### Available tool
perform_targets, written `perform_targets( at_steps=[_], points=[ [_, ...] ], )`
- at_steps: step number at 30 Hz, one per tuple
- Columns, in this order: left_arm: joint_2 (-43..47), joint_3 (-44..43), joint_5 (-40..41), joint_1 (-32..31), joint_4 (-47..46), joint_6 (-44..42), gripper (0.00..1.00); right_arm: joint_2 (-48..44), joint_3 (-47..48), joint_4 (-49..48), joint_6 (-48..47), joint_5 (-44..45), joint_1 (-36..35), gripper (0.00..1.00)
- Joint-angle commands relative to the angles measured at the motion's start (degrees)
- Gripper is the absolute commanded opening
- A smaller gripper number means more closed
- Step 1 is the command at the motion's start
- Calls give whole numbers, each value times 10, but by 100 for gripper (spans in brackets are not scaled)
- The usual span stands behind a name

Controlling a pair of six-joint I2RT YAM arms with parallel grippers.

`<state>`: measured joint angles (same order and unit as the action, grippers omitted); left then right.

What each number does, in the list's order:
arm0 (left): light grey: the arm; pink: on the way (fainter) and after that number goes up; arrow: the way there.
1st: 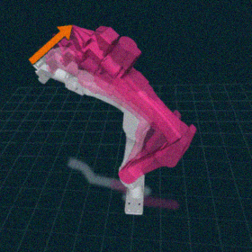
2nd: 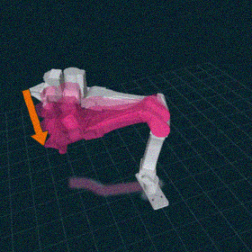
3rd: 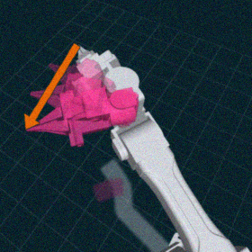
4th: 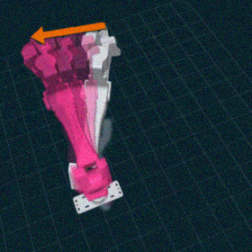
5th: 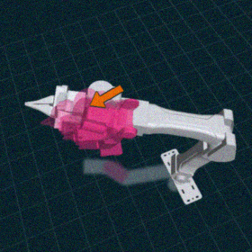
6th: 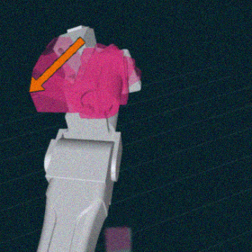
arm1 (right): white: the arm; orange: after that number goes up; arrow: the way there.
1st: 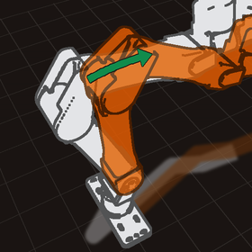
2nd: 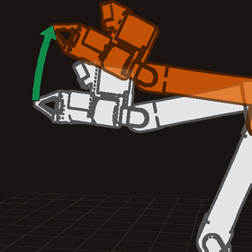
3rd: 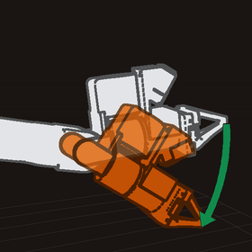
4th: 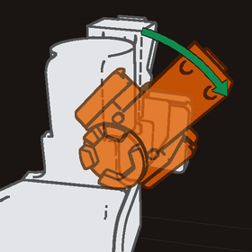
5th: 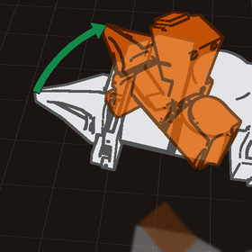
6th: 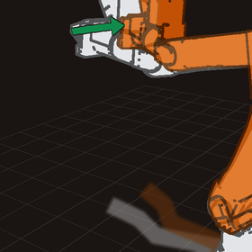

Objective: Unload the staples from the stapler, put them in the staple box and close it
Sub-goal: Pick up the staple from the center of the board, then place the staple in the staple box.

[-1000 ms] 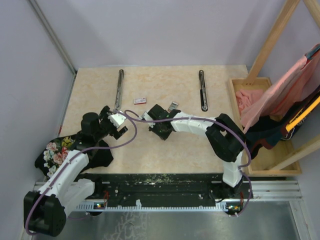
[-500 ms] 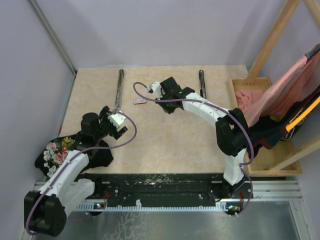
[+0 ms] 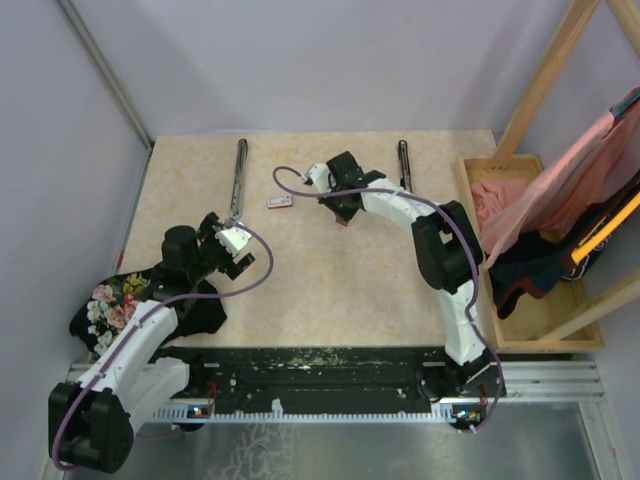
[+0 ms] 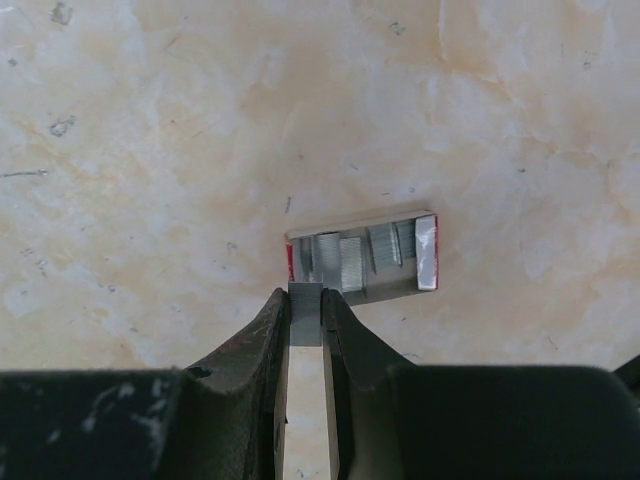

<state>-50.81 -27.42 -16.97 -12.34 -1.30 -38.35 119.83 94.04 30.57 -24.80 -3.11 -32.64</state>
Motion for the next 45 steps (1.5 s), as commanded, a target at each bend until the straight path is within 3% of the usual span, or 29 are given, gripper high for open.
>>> perform_targets(
  at_steps=[1,34,45],
  points=[
    [5,7,-7,5,-10,6,100,11,47,-37,-20,-9,15,15],
    [-2,9,-10,9,-12,6,99,52,44,-58,-46,-13,36,15],
    [-7,8,-12,10,-13,6,99,52,61,-39,-42,-28,36,21]
  ],
)
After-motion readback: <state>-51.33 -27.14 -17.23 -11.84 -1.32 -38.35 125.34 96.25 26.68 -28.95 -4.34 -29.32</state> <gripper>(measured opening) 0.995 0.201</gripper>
